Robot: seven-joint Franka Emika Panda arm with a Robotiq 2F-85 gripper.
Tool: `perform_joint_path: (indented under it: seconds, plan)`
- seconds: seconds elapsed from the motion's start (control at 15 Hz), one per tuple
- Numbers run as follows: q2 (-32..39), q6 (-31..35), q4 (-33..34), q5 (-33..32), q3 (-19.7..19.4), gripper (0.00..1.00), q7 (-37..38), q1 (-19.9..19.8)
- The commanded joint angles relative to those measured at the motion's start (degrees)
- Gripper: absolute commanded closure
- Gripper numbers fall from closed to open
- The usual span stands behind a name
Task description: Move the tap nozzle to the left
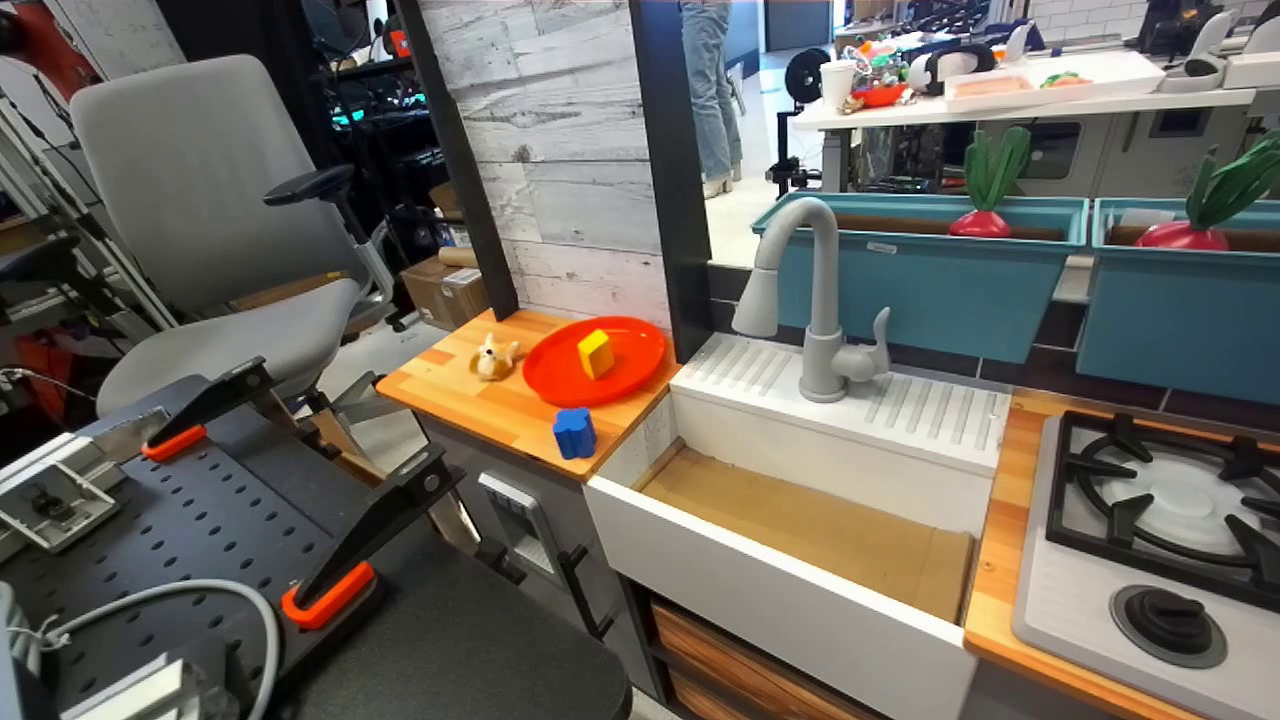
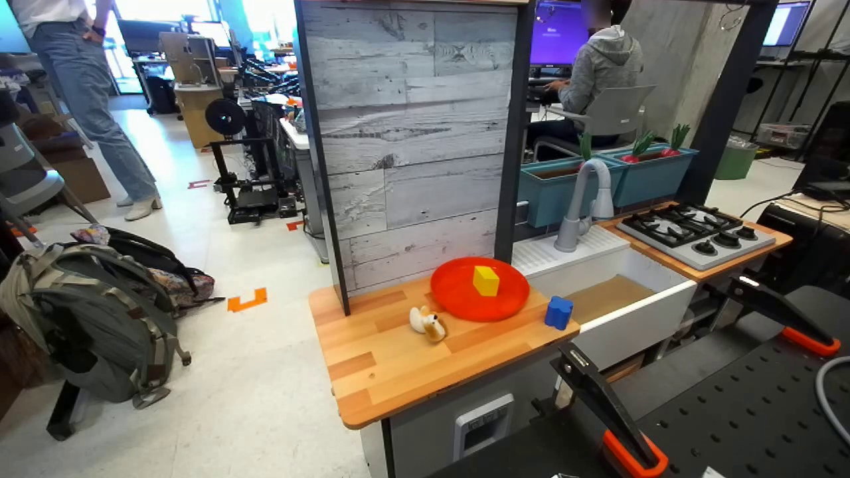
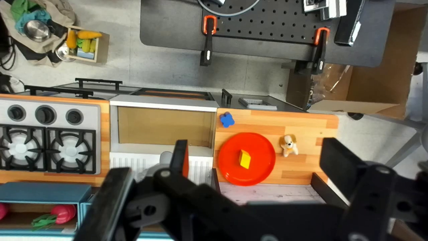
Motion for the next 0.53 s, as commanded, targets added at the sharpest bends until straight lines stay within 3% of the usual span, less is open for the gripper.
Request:
perform_joint_path:
  seconds: [0.0, 0.47]
  plan:
    - [2.0, 7.4, -0.9, 2.0, -0.3, 0.00, -0.2, -1.3]
    - [19.6, 26.9, -0.5, 9.0, -2.5, 0.00, -1.0, -4.8]
